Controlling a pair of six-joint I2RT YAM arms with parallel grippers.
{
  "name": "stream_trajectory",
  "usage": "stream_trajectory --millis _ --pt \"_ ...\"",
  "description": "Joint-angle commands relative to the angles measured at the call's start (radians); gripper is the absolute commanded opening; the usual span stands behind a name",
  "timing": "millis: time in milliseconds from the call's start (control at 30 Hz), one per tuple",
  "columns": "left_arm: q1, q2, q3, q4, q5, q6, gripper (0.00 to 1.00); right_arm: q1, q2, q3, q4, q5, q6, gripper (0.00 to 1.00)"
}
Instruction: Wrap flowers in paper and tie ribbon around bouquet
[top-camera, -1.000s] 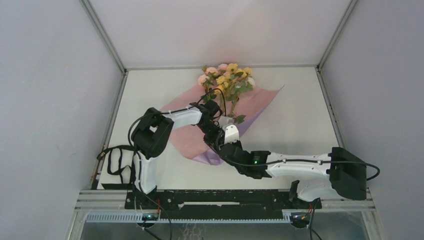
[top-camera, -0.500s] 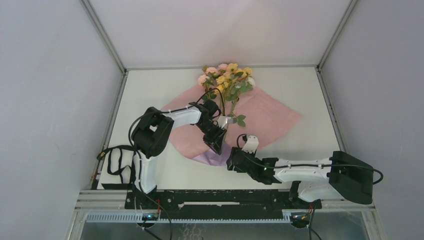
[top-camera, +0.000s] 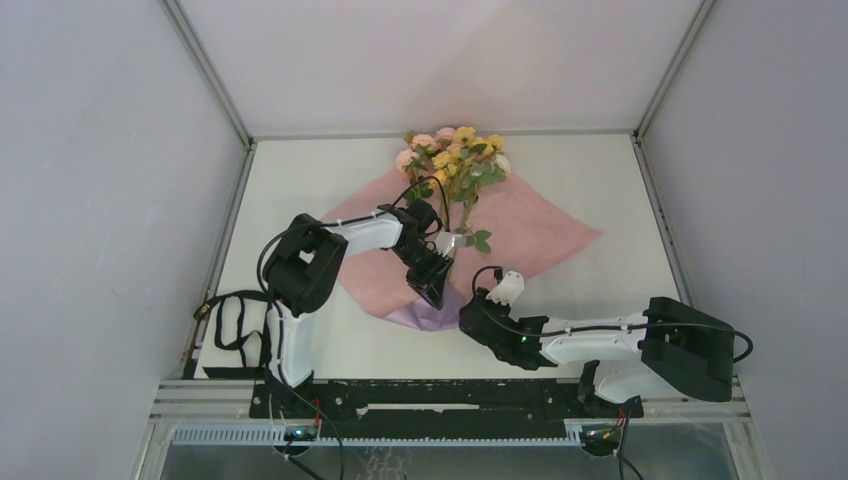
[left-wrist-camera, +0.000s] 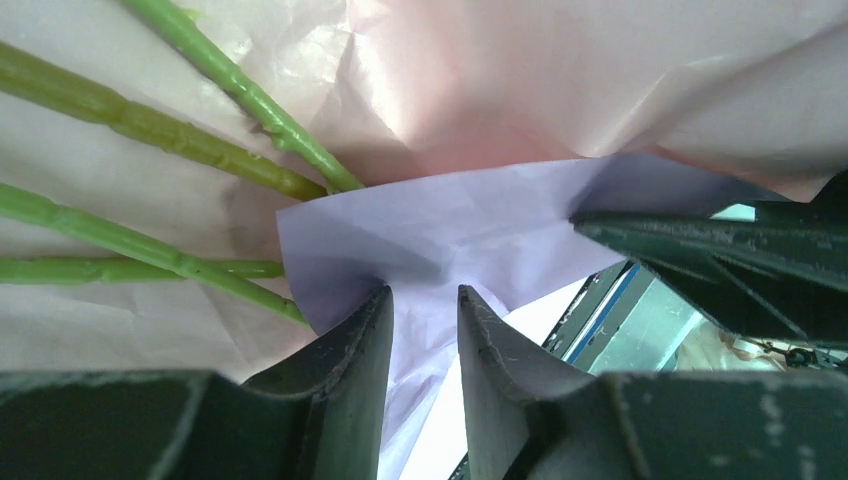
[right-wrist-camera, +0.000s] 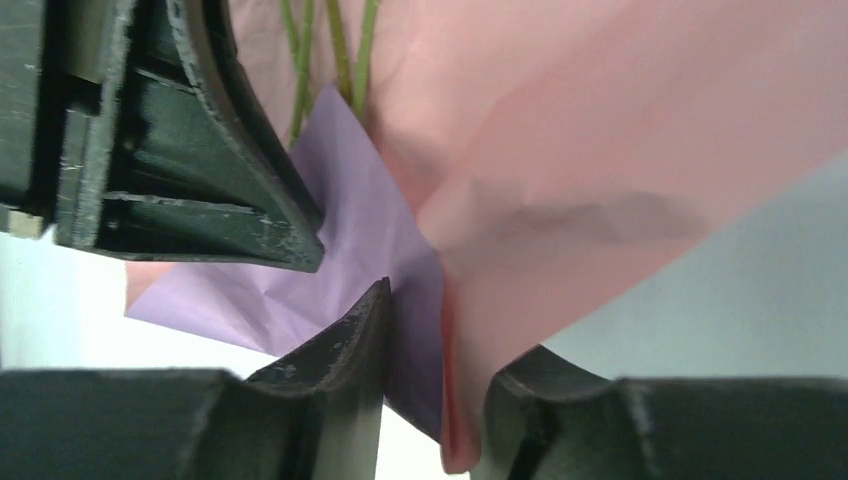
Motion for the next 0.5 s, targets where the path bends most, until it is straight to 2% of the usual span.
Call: stream_trajectory --millis 0,100,200,367,467 --pt "0.005 0.020 0.004 0.058 -0.095 0.024 0.37 0.045 0.012 0.056 -0.136 0.135 -0.018 0.31" --pt "0.005 0.020 0.009 0.055 -0.095 0.025 0.37 0.064 0.036 0.107 -0.223 0.167 -0.079 0.17" --pt "0.007 0.021 0.016 0.052 -0.096 0.028 0.37 0.079 0.072 0.166 -0.301 0.194 -0.150 0.08" --pt "0.014 0.032 0.027 0.043 -0.090 0.032 0.37 0.114 0.184 0.325 -0.460 0.272 -0.323 0.00" --pt "0.025 0.037 0.029 0.041 -0.077 0.029 0.37 0.130 0.262 0.404 -0.489 0.295 -0.498 0.00"
